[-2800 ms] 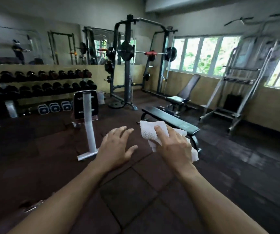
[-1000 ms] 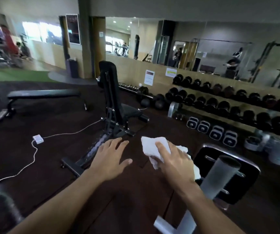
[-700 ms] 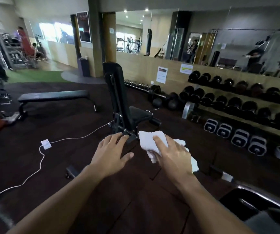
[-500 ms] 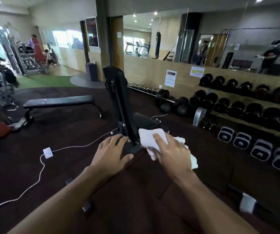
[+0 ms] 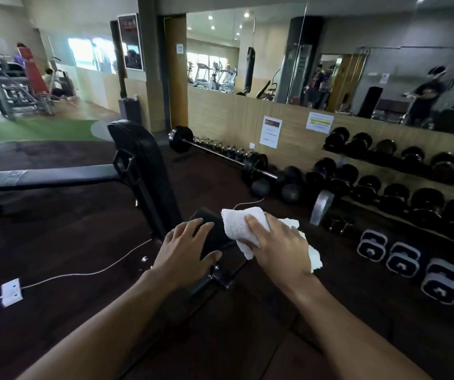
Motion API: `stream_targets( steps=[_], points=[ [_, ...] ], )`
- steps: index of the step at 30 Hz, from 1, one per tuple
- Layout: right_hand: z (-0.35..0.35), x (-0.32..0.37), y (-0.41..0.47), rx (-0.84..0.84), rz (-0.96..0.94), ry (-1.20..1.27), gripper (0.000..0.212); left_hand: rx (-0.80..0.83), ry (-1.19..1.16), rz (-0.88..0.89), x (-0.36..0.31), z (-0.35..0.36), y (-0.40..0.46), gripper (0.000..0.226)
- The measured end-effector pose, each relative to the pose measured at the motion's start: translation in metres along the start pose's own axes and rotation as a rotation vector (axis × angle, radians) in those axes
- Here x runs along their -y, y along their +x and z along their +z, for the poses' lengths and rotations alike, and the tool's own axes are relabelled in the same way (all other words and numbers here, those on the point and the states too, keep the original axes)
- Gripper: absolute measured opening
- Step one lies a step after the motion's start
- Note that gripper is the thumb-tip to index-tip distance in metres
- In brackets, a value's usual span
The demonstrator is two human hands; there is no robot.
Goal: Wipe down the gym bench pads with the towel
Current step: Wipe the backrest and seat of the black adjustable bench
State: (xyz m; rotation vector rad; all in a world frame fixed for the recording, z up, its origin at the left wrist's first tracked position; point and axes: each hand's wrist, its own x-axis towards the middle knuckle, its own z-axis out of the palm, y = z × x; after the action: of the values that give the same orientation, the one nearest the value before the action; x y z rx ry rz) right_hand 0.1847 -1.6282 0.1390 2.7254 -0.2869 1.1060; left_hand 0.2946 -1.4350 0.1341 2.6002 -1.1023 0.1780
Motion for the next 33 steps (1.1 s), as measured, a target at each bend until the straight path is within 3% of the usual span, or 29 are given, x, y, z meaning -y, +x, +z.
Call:
stream_targets(
  steps=[11, 16, 20, 24, 33],
  points=[
    [0.182, -0.115, 0.204, 0.077, -0.04, -0.069, 0.053, -0.028, 0.034, 0.005, 0.048, 0.045, 0.302, 0.075],
    [0.289, -0.137, 0.294, 0.057, -0.169, 0.047, 0.055, -0.145, 0.116, -0.164, 0.094, 0.059, 0.387, 0.074],
    [0.36, -0.126, 0.357, 0.018, -0.312, 0.246, 0.057, -0.205, 0.248, -0.343, 0.125, 0.05, 0.416, 0.072],
    [0.409, -0.097, 0.418, 0.091, -0.506, 0.466, 0.057, -0.25, 0.424, -0.609, 0.134, 0.031, 0.426, 0.071],
    [0.411, 0.019, 0.474, -0.061, -0.777, 0.874, 0.059, -0.35, 0.7, -1.072, 0.144, -0.035, 0.366, 0.071]
  ],
)
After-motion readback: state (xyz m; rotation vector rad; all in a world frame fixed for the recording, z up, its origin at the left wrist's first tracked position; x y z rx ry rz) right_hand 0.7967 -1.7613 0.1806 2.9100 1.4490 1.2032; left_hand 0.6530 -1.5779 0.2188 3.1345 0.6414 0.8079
